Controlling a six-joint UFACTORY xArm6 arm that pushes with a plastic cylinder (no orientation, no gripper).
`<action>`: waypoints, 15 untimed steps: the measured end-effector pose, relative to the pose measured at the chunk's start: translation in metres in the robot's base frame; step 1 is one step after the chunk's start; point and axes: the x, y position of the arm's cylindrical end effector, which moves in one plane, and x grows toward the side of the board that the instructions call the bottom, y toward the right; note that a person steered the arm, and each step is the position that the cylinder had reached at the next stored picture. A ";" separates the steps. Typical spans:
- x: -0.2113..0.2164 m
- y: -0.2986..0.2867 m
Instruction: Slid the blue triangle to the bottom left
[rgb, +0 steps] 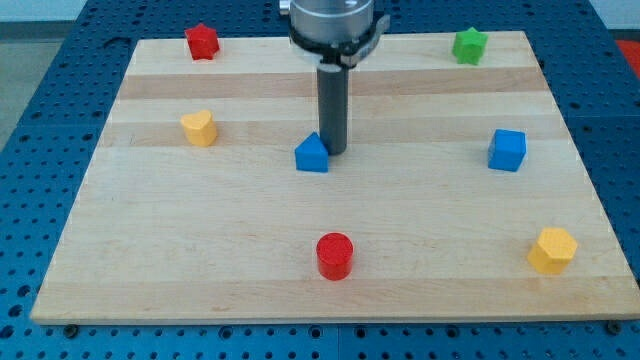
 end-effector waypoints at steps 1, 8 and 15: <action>0.034 -0.013; -0.009 -0.117; 0.113 -0.142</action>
